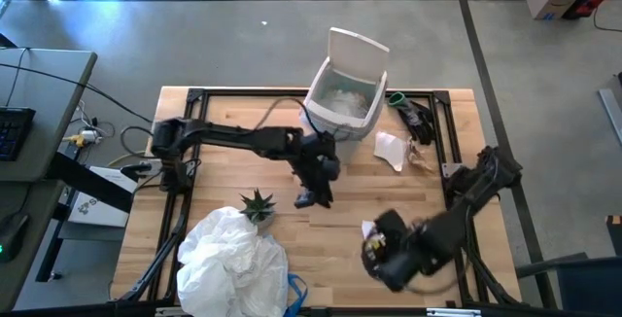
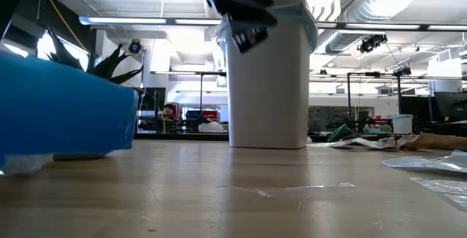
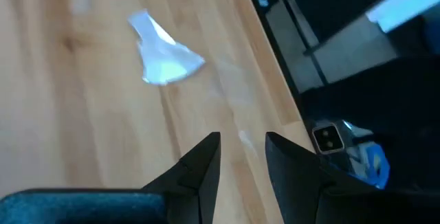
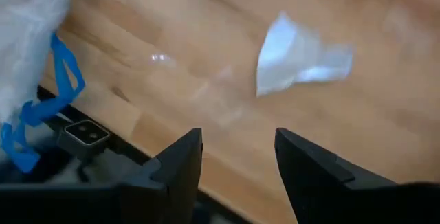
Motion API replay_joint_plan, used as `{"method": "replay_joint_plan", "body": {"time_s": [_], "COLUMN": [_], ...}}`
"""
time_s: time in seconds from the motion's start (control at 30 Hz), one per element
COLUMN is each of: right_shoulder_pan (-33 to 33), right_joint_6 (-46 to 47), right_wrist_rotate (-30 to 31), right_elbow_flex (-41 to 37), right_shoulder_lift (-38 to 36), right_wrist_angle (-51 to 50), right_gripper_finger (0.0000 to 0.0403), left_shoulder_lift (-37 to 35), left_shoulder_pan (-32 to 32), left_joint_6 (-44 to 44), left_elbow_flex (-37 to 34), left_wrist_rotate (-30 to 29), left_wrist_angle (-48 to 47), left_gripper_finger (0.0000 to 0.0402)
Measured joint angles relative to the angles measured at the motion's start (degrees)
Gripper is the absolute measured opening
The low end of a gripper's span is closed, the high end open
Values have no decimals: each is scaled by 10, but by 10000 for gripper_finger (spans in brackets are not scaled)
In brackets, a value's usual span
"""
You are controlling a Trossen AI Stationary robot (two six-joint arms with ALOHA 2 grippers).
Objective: Place trash/remove bag and relplace
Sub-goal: Put the white paper into the trash bin
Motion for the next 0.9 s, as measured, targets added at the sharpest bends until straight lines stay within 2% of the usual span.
{"method": "replay_joint_plan", "body": {"time_s": [0.2, 0.23, 0.4, 0.63, 0.9], "right_shoulder_pan": [68, 76, 76, 73, 55], "right_joint_6": [251, 269, 280, 287, 285], "right_wrist_rotate": [21, 24, 23, 39, 213], "right_elbow_flex": [-133, -151, -216, -261, -286], "right_shoulder_lift": [0, 0, 0, 0, 0], "right_wrist_angle": [156, 183, 270, 213, 209], "right_gripper_finger": [171, 171, 171, 171, 171], "left_shoulder_lift": [67, 75, 109, 161, 180], "left_shoulder_pan": [-20, -23, -33, -33, -43], "left_joint_6": [-13, -21, -62, -159, -172], "left_elbow_flex": [0, 0, 16, 27, 27], "left_wrist_rotate": [41, 47, 53, 82, 93], "left_wrist_angle": [42, 58, 168, 264, 272], "left_gripper_finger": [99, 99, 99, 99, 99]}}
